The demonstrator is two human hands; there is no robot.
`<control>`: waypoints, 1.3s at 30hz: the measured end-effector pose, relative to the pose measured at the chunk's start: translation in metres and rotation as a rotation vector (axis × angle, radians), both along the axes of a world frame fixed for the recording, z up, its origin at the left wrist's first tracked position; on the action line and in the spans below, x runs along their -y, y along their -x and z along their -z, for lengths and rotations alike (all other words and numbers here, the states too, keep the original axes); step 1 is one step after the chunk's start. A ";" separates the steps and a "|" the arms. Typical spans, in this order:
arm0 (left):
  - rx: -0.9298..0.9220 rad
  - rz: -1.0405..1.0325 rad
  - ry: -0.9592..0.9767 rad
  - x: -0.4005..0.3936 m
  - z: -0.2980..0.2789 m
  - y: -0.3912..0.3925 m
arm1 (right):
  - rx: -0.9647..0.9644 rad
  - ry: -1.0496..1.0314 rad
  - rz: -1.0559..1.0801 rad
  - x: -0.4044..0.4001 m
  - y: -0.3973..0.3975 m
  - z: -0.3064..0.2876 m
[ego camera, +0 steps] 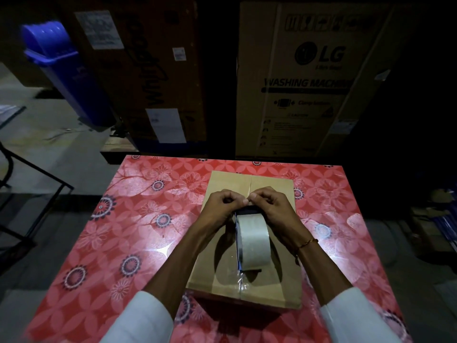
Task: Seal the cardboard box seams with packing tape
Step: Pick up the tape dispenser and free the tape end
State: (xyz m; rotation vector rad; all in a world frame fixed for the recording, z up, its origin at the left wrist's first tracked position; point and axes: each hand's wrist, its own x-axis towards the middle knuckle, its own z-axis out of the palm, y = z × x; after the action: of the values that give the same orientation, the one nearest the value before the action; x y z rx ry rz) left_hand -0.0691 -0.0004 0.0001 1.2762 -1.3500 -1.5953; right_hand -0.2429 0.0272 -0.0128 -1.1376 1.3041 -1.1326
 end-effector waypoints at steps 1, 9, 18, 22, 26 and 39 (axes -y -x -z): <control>0.003 -0.006 0.002 0.000 0.000 0.000 | 0.015 -0.006 -0.014 0.000 0.001 -0.001; 0.058 -0.052 0.019 -0.002 0.002 -0.001 | 0.052 -0.034 -0.036 -0.002 0.002 -0.001; 0.049 0.001 0.062 -0.001 -0.001 0.002 | 0.054 -0.036 -0.029 -0.003 0.001 -0.004; 0.045 -0.010 0.064 -0.001 -0.001 0.003 | 0.061 -0.036 0.005 -0.003 0.001 -0.006; 0.062 -0.035 0.047 -0.001 0.001 0.004 | 0.012 -0.016 0.051 -0.002 -0.002 -0.006; 0.078 -0.146 0.065 -0.009 0.001 0.004 | 0.031 -0.082 0.039 -0.030 0.002 -0.001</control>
State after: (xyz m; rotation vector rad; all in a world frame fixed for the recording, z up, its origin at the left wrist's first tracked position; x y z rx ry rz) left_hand -0.0733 0.0087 -0.0009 1.3773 -1.3131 -1.4052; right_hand -0.2453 0.0573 -0.0121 -1.0353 1.3417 -1.1110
